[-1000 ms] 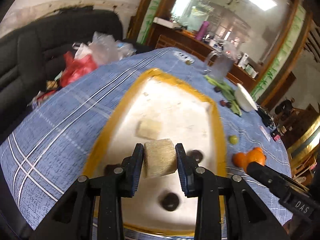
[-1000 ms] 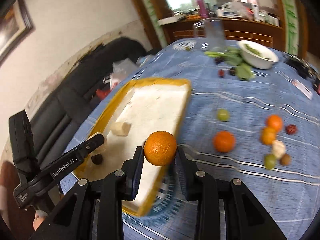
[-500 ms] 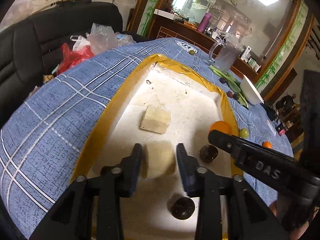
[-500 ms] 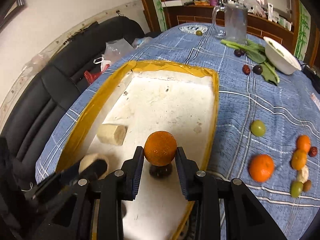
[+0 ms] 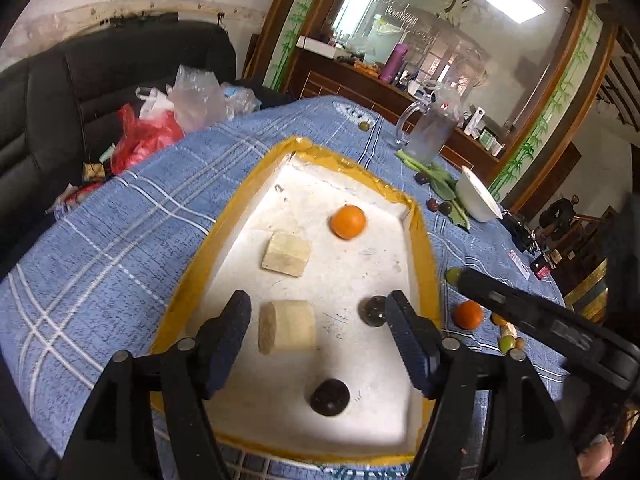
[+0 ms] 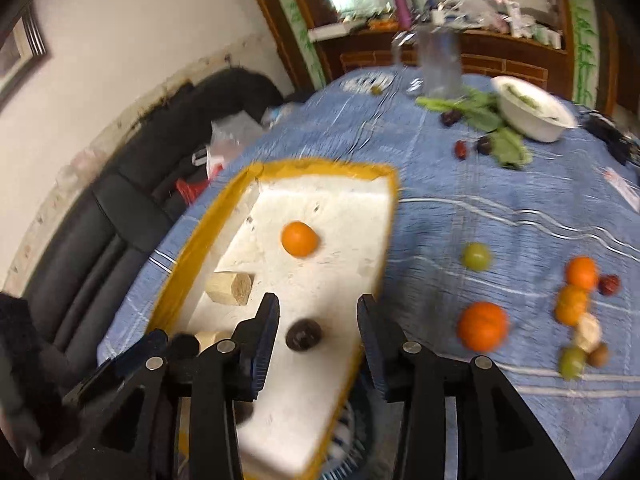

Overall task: Organize fruits
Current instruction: 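Lift both open tools away from the tray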

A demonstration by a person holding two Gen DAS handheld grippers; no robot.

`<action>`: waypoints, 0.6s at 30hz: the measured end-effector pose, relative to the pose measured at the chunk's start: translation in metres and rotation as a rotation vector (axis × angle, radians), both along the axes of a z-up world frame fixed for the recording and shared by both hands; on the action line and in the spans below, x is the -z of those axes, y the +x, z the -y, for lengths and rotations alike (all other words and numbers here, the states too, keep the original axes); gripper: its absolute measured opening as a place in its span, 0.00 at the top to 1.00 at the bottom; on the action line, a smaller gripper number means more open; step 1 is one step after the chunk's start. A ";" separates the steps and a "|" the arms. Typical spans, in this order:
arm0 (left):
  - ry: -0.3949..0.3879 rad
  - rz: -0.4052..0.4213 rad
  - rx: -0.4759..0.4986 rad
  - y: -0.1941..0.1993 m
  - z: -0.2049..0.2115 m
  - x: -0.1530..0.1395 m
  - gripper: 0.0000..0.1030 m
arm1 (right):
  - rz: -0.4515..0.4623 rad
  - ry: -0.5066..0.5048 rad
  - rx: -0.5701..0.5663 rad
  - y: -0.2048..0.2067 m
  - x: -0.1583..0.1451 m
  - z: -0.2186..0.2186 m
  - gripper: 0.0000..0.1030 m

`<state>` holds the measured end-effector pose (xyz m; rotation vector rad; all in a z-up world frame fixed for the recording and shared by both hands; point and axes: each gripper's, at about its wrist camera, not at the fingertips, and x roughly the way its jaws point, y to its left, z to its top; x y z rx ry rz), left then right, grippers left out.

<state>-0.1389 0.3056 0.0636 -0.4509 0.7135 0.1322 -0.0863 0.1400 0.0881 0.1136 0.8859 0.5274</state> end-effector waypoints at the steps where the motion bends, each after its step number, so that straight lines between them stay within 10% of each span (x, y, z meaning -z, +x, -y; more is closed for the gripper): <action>1: 0.010 0.008 0.000 -0.003 0.002 -0.004 0.28 | 0.021 0.003 0.026 -0.012 -0.005 0.019 0.47; 18: 0.084 0.097 0.243 -0.042 0.115 -0.060 0.21 | 0.069 -0.045 0.386 -0.130 0.004 0.215 0.42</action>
